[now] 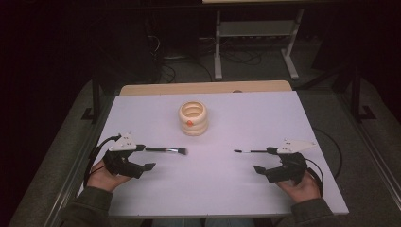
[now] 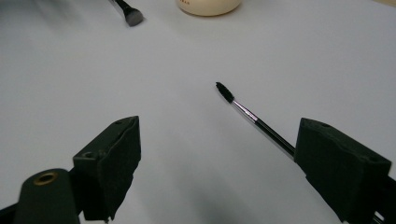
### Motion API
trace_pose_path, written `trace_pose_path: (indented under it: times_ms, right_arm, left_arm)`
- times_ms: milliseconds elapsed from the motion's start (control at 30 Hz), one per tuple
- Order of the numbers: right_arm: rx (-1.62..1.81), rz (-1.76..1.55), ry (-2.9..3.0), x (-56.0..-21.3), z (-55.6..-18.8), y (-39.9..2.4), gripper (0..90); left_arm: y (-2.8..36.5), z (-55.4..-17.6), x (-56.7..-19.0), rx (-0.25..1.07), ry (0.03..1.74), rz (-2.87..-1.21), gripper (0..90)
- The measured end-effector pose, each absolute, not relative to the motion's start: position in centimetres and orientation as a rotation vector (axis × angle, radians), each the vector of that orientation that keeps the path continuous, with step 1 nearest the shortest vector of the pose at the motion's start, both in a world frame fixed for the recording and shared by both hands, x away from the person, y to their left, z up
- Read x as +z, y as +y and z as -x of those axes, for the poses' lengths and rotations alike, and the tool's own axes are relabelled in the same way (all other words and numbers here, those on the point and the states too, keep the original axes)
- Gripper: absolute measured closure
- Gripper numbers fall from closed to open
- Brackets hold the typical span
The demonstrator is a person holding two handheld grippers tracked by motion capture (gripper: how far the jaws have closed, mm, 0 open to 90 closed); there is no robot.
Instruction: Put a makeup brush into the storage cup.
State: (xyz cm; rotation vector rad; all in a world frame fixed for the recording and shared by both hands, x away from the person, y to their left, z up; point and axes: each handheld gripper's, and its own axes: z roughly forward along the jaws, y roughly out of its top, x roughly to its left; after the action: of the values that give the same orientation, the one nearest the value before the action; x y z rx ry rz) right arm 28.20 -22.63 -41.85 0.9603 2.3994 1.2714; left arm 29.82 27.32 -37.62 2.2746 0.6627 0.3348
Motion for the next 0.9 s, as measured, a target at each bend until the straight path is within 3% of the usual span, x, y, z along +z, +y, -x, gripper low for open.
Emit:
trace_pose_path:
  times_ms: [267, 900]
  right_arm:
    - [1.267, -0.951, 2.409, -41.8, -28.2, -22.6, 13.7]
    - [1.247, -0.915, 2.422, -41.4, -28.3, -22.3, 14.8]
  left_arm:
    - [27.1, -31.9, -37.6, 0.327, 0.646, -2.314, 18.2]
    - [24.8, -35.9, -38.0, 0.304, 0.575, -2.471, 23.6]
